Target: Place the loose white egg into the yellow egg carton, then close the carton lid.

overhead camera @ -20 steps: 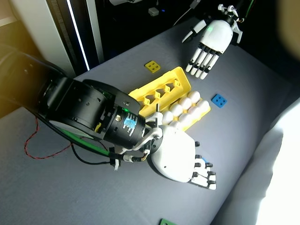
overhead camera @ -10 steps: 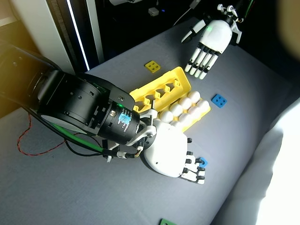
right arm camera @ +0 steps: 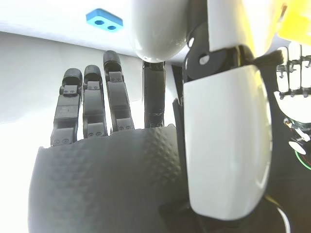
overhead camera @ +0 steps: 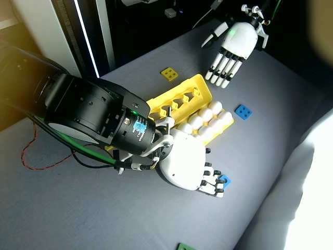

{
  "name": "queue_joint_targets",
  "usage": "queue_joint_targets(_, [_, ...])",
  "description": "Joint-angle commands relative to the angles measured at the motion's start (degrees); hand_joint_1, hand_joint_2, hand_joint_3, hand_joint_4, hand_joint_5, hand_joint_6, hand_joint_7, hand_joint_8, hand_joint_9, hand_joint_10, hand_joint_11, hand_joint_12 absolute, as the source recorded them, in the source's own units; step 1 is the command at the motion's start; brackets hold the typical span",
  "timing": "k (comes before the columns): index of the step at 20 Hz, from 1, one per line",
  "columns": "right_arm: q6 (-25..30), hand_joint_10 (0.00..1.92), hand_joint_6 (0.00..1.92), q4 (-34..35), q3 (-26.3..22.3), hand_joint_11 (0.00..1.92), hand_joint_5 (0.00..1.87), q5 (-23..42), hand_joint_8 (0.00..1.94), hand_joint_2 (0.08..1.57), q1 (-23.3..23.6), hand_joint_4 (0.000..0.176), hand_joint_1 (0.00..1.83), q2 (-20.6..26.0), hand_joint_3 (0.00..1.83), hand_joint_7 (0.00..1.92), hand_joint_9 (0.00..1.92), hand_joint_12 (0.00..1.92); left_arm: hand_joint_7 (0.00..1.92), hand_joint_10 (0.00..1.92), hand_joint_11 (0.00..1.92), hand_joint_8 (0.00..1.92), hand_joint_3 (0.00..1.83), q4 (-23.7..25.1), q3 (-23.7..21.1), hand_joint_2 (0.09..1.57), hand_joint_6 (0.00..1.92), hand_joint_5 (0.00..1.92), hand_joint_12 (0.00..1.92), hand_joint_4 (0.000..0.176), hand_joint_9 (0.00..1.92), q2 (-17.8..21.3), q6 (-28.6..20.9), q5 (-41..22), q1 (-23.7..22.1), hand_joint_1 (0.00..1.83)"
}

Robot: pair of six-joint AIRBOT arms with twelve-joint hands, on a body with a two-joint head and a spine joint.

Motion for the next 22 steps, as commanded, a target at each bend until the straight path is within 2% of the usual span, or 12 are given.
queue_joint_targets(1, [0.3,0.0,0.74,0.25,0.13,0.0,1.12,5.06,0.0,1.05,-0.17,0.176,1.06,0.98,0.0,0.25,0.02,0.0,0.31,0.01,0.0,0.01,0.0,-3.07,0.2,1.2,0.0,0.32,0.37,0.0,0.22,1.08,-0.26,-2.47,-0.2,0.0])
queue_joint_targets(14, [0.7,0.01,0.71,0.24,0.14,0.0,1.14,5.45,0.01,1.04,-1.07,0.176,1.07,1.11,0.0,0.26,0.05,0.0,0.32,0.0,0.0,0.0,0.0,-3.06,-0.06,1.2,0.0,0.32,0.41,0.0,0.22,1.1,-0.74,-2.47,-0.24,0.0])
queue_joint_targets(22, [2.33,0.0,0.78,0.24,0.12,0.0,1.1,5.05,0.0,1.05,-1.0,0.176,1.05,1.44,0.0,0.24,0.05,0.0,0.32,0.0,0.0,0.0,0.0,-2.94,-0.24,1.2,0.0,0.31,0.37,0.0,0.22,1.18,-0.74,-2.47,-0.26,0.0])
